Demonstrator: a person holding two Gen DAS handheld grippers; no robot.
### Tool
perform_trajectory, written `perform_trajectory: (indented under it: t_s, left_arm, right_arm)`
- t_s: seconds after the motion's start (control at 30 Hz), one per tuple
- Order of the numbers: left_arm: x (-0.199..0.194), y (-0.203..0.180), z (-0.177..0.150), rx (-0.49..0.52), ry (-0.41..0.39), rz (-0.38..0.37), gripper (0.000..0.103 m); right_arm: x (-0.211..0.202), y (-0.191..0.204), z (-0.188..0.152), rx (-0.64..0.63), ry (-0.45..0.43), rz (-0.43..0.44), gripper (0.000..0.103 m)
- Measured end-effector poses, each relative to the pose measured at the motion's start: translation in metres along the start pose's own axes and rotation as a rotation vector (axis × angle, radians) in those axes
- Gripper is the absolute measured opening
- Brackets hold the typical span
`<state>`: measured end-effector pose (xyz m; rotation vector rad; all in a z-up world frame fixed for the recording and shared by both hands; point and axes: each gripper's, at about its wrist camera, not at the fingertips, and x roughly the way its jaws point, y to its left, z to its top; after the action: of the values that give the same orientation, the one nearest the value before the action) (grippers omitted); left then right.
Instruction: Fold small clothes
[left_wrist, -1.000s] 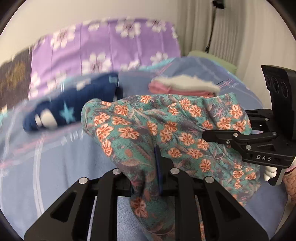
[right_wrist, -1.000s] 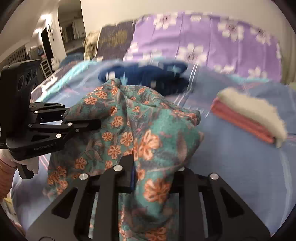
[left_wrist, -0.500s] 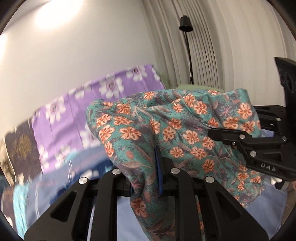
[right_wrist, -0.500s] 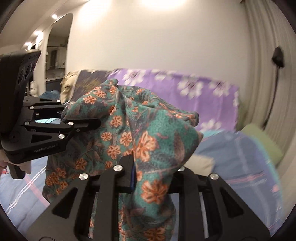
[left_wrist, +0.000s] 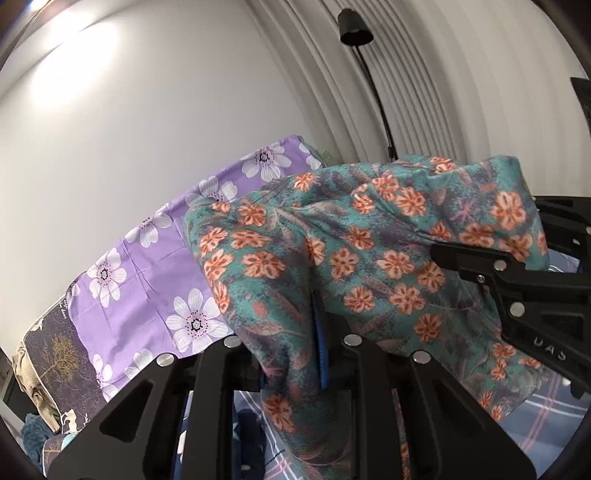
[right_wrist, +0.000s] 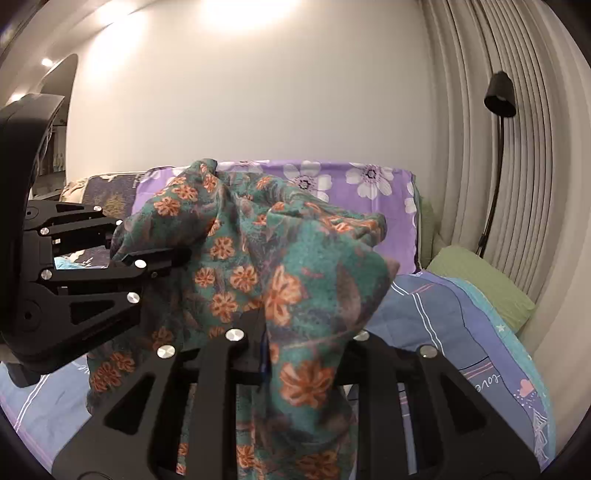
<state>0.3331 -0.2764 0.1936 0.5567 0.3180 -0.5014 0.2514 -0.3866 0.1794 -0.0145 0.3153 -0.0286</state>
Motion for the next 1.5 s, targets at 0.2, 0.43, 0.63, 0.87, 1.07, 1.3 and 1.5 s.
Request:
perform_trajectory:
  t_s: [0.2, 0.43, 0.63, 0.87, 1.07, 1.3, 1.5]
  left_arm:
    - [0.062, -0.011, -0.007, 0.037, 0.052, 0.031, 0.022]
    - [0.139, -0.032, -0.036, 0.125, 0.105, 0.099, 0.031]
    - [0.218, -0.048, -0.121, 0.212, 0.363, 0.205, 0.053]
    - [0.219, -0.03, -0.17, -0.04, 0.374, 0.077, 0.057]
    - [0.208, -0.037, -0.177, -0.095, 0.361, 0.079, 0.057]
    - [0.168, -0.025, -0.18, -0.178, 0.311, 0.035, 0.069]
    - [0.079, -0.032, -0.204, -0.187, 0.245, -0.079, 0.081]
  right_arm:
    - [0.06, -0.012, -0.014, 0.057, 0.046, -0.004, 0.022]
    - [0.131, -0.027, -0.052, 0.109, 0.11, -0.006, 0.028]
    - [0.206, -0.062, -0.154, 0.296, 0.443, -0.1, 0.056]
    - [0.207, -0.102, -0.213, 0.565, 0.484, -0.034, 0.057]
    - [0.196, -0.082, -0.21, 0.451, 0.438, -0.128, 0.057]
    - [0.19, -0.09, -0.218, 0.483, 0.43, -0.204, 0.06]
    - [0.121, -0.101, -0.21, 0.618, 0.303, -0.19, 0.061]
